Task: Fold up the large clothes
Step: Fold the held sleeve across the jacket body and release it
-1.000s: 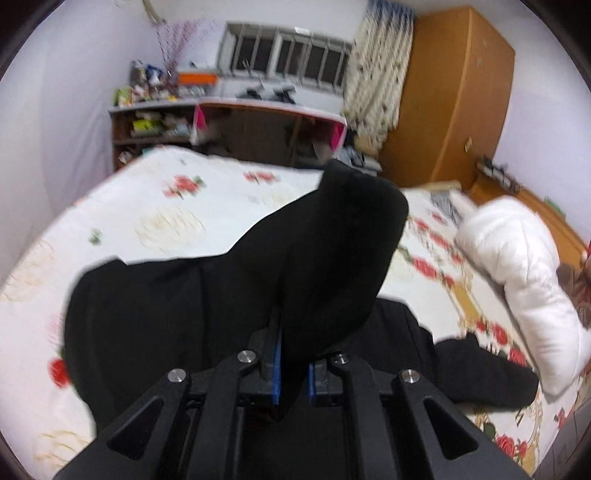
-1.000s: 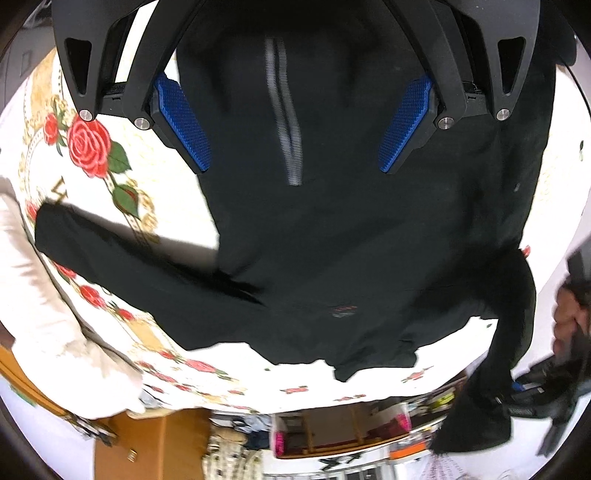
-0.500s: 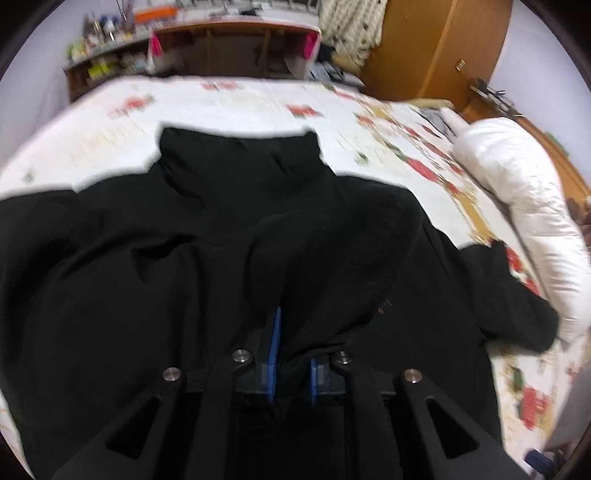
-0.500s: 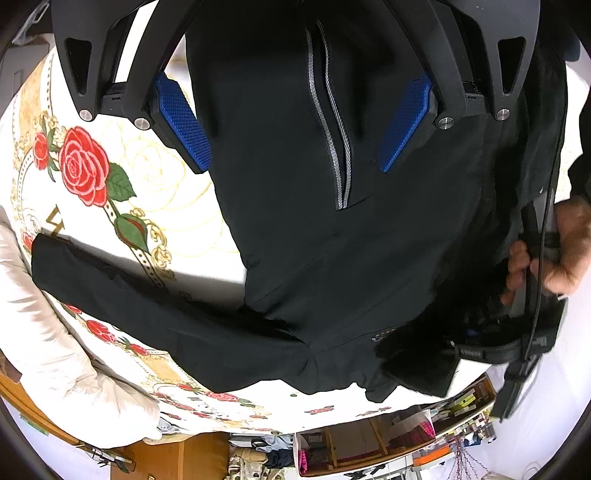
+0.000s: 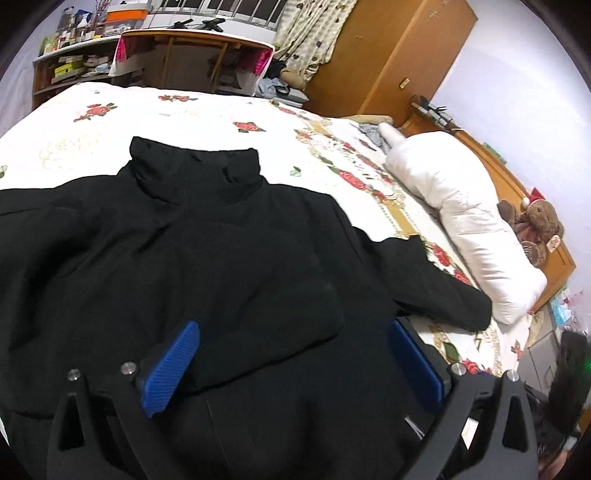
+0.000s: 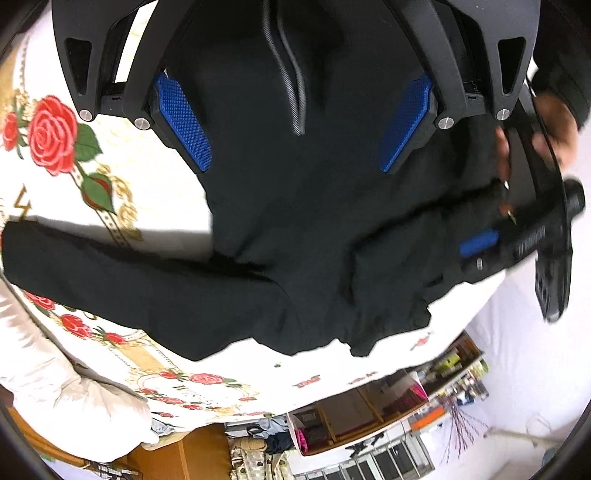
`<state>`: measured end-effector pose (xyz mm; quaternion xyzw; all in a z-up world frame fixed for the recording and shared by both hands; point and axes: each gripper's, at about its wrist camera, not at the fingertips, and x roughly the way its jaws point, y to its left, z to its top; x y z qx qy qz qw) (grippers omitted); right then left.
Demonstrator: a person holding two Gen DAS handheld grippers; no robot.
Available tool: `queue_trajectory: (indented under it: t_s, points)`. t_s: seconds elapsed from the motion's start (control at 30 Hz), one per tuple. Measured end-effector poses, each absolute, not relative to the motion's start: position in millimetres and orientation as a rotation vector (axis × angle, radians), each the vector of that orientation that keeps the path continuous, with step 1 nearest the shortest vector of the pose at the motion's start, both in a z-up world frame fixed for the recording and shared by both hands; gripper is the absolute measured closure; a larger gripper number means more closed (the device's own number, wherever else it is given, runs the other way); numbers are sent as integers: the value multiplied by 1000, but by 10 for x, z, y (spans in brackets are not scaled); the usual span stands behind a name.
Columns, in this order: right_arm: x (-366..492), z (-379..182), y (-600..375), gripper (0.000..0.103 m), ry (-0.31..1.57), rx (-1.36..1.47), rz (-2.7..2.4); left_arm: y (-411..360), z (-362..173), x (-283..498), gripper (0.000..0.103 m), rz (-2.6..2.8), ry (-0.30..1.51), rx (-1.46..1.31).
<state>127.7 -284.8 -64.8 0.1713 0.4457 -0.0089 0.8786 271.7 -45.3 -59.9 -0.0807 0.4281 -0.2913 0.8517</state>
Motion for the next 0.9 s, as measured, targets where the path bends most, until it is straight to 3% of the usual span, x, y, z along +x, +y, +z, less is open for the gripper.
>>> queue_trajectory:
  t_s: [0.3,0.4,0.5,0.57,0.6,0.63,0.73,0.8,0.83,0.9]
  points:
    - [1897,-641,-2672,11,900,458,124,524,-311,2838,0,-386,814,-203]
    - [2316,-804,-2554,11,934,480,169,999,-369,3041,11,-225,814,-185]
    - [2774,-1047,-2430,14,1004,494,198,1386,-549,3274,29,-112,857,-200]
    - [3038,-1219,-2342,38,1063,495,217,1595,-718,3450,46,-97,897,-260]
    - [3165,-1329,-2277,62,1108,473,213,1639,-793,3512,50,-90,907,-272]
    - [3222,-1393,-2246,95,1131,462,206,1654,-856,3576,54,-88,912,-277]
    - [3228,-1358,-2287,97,1092,472,194,1533,-990,3774,70,-101,917,-256]
    - [3111,-1294,-2473,97,1050,482,137,1356,-1074,3887,74,-129,933,-205]
    - [3065,-1318,-2551,97,1050,488,107,1237,-1156,3970,89,-130,947,-168]
    - [2984,-1486,-2711,97,1082,498,51,1102,-1298,4041,96,-126,969,-133]
